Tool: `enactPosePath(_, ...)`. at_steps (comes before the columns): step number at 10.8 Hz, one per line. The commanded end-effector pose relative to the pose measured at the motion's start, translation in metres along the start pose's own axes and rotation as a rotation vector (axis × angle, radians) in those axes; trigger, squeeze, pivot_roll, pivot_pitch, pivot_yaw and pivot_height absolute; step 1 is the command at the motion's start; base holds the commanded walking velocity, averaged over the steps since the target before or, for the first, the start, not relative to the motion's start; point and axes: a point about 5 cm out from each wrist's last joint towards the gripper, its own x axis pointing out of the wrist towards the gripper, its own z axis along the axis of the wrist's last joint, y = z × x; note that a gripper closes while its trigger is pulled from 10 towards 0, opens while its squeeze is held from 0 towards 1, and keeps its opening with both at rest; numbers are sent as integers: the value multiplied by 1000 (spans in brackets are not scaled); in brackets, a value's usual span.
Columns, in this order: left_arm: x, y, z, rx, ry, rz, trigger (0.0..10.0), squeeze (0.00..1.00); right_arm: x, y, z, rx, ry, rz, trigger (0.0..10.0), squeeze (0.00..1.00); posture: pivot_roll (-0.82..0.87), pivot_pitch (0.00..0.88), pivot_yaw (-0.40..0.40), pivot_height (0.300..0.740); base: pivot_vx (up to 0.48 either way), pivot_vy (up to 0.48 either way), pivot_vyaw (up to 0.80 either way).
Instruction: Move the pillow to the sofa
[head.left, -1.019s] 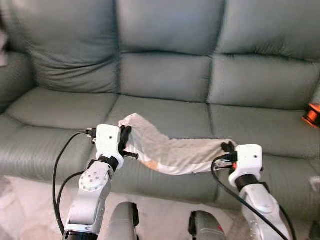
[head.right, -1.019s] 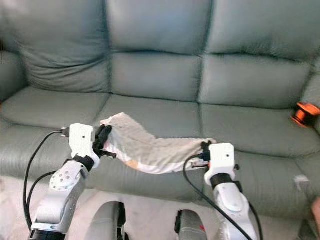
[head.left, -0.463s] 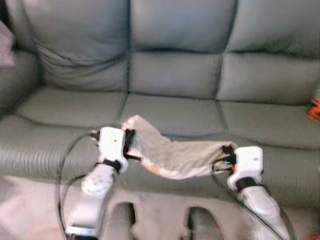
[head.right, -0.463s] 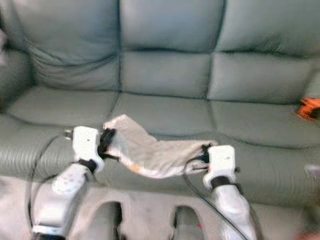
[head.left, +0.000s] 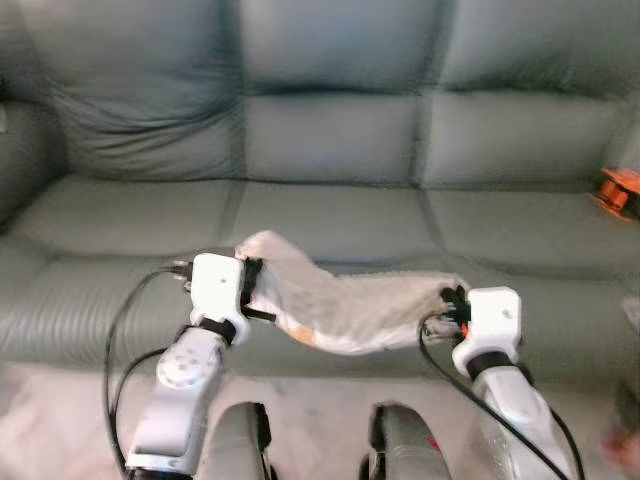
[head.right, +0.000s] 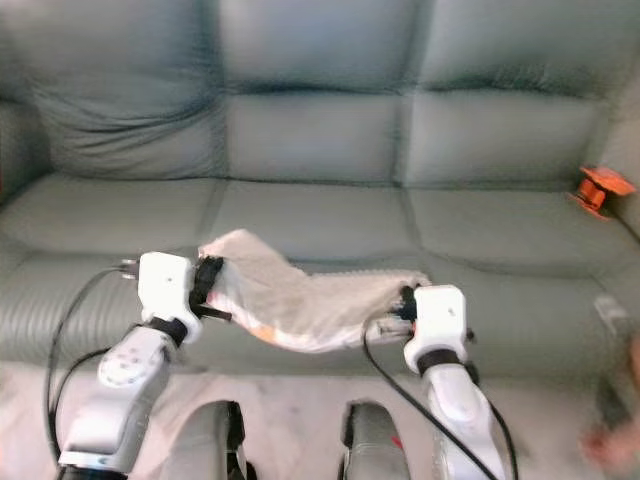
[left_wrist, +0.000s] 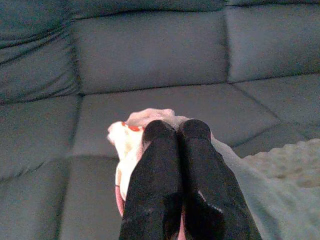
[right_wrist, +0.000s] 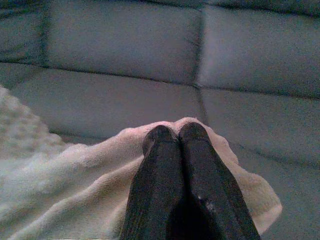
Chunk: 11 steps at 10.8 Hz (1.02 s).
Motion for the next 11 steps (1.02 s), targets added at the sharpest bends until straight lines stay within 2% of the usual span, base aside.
enactPosePath(1,2,-6,8,2,-36,-35,10000,0,-1,-3,3,-5,-21,-23,10000,0,-14,0,14,647,0,0,-481)
enactPosePath(7,3,-5,10,8,-47,-38,10000,0,4,0,12,-11,-56,-18,10000,0,-13,0,21,647,0,0,0)
enactPosePath(11,4,-8,9,4,-46,-47,10000,0,5,-1,12,-20,-54,-17,10000,0,-16,0,16,647,279,0,0)
